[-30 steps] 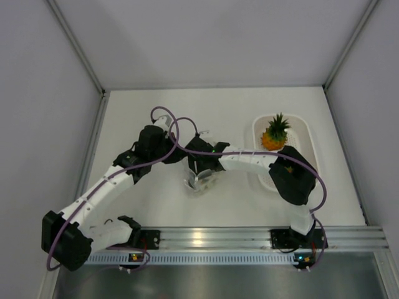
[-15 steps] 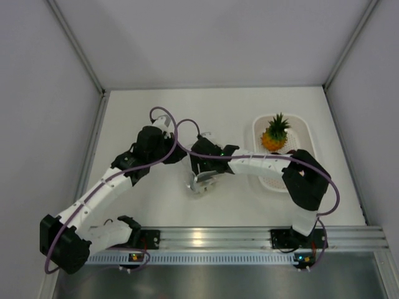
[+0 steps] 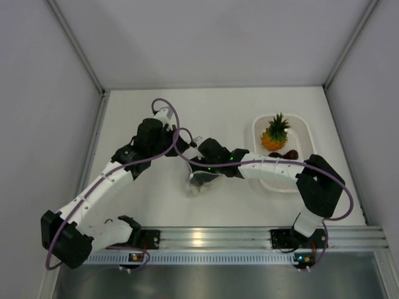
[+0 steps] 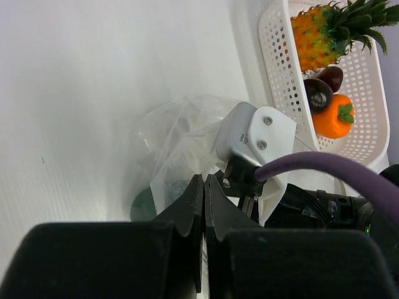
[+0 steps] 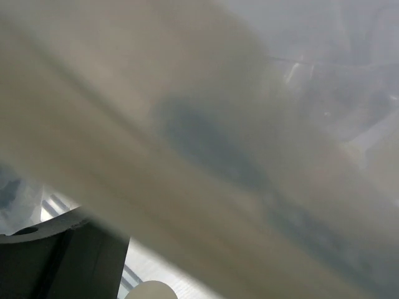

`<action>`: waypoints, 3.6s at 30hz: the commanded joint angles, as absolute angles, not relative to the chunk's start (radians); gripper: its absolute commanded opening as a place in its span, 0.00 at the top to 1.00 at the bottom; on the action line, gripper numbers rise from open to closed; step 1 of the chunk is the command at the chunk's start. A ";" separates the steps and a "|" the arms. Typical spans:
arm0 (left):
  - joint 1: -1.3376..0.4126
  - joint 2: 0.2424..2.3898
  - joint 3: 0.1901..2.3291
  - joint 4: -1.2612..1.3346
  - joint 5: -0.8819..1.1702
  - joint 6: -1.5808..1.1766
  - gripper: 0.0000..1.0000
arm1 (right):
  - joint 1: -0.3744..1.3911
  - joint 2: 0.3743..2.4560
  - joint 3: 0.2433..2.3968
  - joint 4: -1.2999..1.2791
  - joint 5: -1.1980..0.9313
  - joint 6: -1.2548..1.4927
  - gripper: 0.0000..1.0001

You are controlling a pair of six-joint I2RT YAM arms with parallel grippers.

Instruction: Open the zip-top bag and remove the fake food

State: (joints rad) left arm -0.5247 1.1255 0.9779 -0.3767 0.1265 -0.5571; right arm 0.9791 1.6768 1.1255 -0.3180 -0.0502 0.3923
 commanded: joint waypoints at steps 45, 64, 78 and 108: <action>-0.525 1.115 0.945 -0.351 0.138 -0.518 1.00 | 1.016 1.839 1.170 -0.322 -0.066 0.262 0.28; -0.525 1.080 0.945 -0.351 0.206 -0.469 1.00 | 1.009 1.632 1.117 -0.218 -0.006 0.324 0.80; -0.525 1.072 0.959 -0.348 0.269 -0.442 1.00 | 1.011 1.490 1.161 -0.239 0.009 0.344 0.80; -0.526 1.046 0.959 -0.318 0.297 -0.505 1.00 | 1.011 1.221 0.996 0.167 -0.116 0.472 0.82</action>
